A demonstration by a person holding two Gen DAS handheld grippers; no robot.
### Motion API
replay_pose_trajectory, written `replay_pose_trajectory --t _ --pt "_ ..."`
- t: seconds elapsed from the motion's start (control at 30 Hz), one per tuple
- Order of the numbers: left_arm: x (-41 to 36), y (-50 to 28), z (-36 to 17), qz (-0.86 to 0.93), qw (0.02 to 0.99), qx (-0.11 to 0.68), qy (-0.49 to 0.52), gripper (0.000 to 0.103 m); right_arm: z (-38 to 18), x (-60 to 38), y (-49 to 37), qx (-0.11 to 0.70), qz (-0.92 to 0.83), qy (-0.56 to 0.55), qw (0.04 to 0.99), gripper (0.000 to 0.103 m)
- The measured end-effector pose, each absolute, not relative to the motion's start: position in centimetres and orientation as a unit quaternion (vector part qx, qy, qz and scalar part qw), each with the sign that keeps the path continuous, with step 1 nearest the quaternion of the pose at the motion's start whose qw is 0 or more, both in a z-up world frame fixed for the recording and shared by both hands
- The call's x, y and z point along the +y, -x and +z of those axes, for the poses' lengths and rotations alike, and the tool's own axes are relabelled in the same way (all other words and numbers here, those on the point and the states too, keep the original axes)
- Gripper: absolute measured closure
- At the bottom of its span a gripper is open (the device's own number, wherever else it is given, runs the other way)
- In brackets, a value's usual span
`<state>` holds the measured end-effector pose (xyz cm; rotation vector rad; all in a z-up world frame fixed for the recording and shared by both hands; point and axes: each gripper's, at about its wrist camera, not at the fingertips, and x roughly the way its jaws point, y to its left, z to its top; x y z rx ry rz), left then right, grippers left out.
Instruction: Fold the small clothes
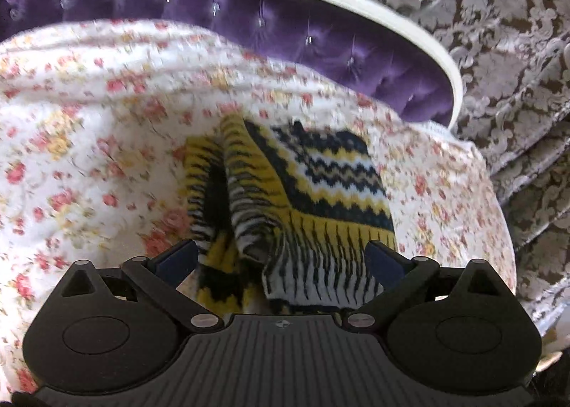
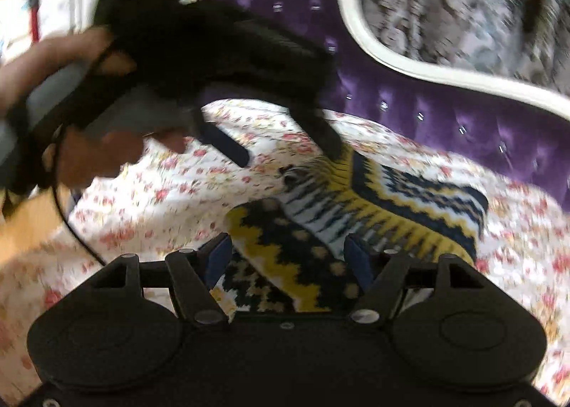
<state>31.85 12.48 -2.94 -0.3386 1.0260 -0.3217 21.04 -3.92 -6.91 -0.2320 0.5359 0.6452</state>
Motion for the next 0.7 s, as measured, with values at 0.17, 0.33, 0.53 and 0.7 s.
replay_pose_trajectory --t 0.17,0.33,0.53,0.7 --pt "12.1 -32.7 -4.4 -0.158 0.826 0.511 0.175 0.012 -8.3 -2.4 -21.4 0.258 0.306 0.148 0.904 0.029" --pt "11.3 -33.2 -4.7 -0.175 0.820 0.515 0.180 0.021 -9.0 -1.5 -21.1 0.236 0.302 0.191 0.904 0.032" --pt "10.1 -33.8 -5.2 -0.168 0.818 0.522 0.174 0.052 -9.3 -1.5 -21.1 0.234 0.294 0.199 0.905 0.064" --pt "10.1 -32.9 -3.8 -0.162 0.840 0.492 0.162 0.089 -8.2 -3.1 -21.5 0.242 0.283 0.126 0.920 0.089"
